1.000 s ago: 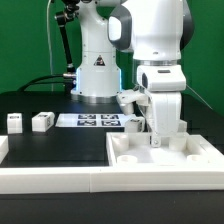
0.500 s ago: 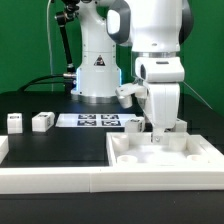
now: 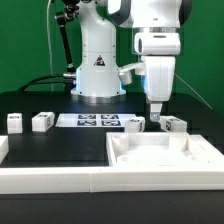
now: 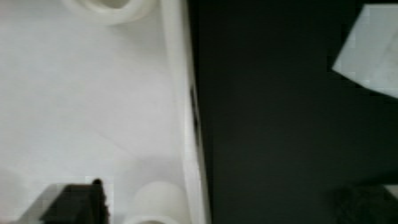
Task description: Assemble square table
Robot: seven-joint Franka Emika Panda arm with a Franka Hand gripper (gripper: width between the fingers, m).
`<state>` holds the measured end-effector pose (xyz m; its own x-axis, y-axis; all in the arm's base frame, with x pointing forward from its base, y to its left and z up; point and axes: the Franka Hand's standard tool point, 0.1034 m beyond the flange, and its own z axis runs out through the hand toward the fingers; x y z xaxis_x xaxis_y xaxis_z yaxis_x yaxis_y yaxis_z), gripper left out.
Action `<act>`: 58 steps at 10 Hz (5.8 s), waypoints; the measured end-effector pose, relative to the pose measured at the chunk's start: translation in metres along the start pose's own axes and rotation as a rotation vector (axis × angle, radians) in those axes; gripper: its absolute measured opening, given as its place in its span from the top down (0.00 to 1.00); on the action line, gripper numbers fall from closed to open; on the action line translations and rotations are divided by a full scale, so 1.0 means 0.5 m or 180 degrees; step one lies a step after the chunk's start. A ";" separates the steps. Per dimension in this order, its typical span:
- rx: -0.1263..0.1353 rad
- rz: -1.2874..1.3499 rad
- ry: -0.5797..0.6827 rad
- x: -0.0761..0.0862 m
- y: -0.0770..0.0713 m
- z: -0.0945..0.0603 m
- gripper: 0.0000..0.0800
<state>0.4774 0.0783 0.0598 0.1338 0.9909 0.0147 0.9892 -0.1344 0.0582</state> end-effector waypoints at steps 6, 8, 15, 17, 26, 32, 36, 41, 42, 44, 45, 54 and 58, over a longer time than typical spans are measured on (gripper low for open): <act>-0.0023 0.0720 0.0052 0.012 -0.013 0.008 0.19; -0.0008 0.1484 0.0073 0.045 -0.034 0.011 0.19; 0.0094 0.3070 0.0180 0.067 -0.040 0.018 0.19; 0.0132 0.3594 0.0191 0.082 -0.048 0.019 0.19; 0.0629 0.4122 -0.0437 0.114 -0.085 0.032 0.19; 0.1466 0.3807 -0.1460 0.114 -0.101 0.034 0.19; 0.1963 0.3564 -0.2036 0.131 -0.110 0.046 0.19; 0.2285 0.3394 -0.2475 0.143 -0.125 0.067 0.19; 0.2282 0.3395 -0.2468 0.142 -0.127 0.070 0.19; 0.2262 0.3404 -0.2439 0.142 -0.133 0.082 0.19; 0.2256 0.3401 -0.2438 0.141 -0.140 0.088 0.19; 0.2252 0.3377 -0.2459 0.138 -0.175 0.107 0.64; 0.2254 0.3379 -0.2457 0.137 -0.174 0.107 0.64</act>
Offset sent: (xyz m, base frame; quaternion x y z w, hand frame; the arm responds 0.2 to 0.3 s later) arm 0.0000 0.0000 0.0000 0.0000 0.0000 0.0000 1.0000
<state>0.4038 0.1582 0.0026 0.5658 0.2248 -0.7933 0.2053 -0.9702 -0.1285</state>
